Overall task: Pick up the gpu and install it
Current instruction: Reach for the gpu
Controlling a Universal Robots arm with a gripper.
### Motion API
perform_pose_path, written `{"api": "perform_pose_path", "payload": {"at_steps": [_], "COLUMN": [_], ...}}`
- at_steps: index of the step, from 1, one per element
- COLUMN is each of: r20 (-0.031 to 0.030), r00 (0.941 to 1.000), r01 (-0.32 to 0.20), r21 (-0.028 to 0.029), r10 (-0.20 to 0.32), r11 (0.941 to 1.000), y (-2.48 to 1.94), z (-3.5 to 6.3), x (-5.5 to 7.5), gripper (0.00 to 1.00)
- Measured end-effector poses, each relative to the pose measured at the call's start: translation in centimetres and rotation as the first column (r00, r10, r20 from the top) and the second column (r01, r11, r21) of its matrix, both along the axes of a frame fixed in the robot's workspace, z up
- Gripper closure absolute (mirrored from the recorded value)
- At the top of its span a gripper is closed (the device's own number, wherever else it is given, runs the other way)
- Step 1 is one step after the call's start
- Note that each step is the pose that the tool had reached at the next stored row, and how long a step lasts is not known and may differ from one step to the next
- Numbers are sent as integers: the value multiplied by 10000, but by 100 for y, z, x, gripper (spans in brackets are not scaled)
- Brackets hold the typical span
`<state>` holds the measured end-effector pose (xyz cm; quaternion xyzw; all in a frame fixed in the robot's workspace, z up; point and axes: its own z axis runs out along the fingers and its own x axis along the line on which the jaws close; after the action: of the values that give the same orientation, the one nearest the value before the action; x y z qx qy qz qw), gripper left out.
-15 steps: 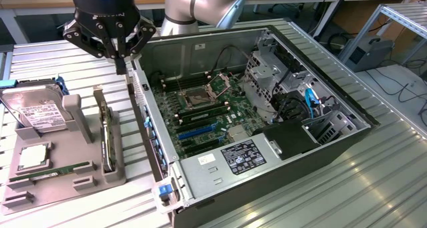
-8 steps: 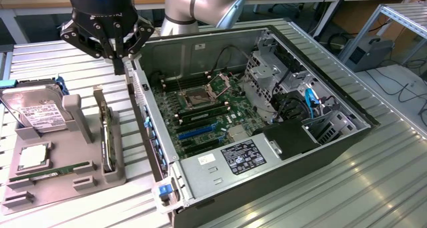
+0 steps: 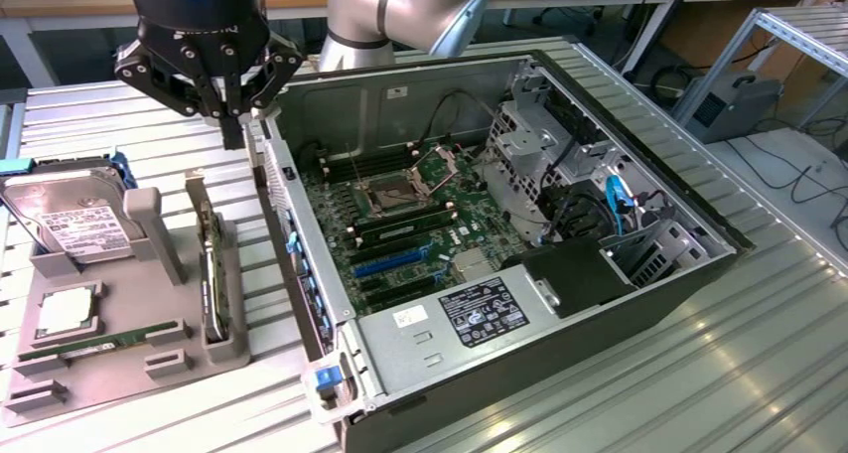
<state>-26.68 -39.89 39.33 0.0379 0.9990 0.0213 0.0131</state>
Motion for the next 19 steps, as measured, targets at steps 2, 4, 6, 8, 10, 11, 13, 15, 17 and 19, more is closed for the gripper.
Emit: {"api": "perform_pose_path", "payload": {"at_steps": [2, 4, 6, 8, 10, 11, 13, 15, 17, 19], "r20": [0, 0, 0, 0, 0, 0, 0, 0, 0, 0], "r00": [10000, 10000, 10000, 10000, 10000, 10000, 10000, 10000, 10000, 10000], "r01": [1, 0, 1, 0, 0, 0, 0, 0, 0, 0], "r21": [0, 1, 0, 0, 0, 0, 0, 0, 0, 0], "r10": [-1, 0, -1, 0, 0, 0, 0, 0, 0, 0], "r11": [10000, 10000, 10000, 10000, 10000, 10000, 10000, 10000, 10000, 10000], "y": [0, 0, 0, 0, 0, 0, 0, 0, 0, 0], "z": [0, 0, 0, 0, 0, 0, 0, 0, 0, 0], "x": [-8, -16, -26, -34, -42, -46, -52, -63, -70, -80], "gripper": [89, 89, 89, 89, 89, 89, 89, 89, 89, 89]}}
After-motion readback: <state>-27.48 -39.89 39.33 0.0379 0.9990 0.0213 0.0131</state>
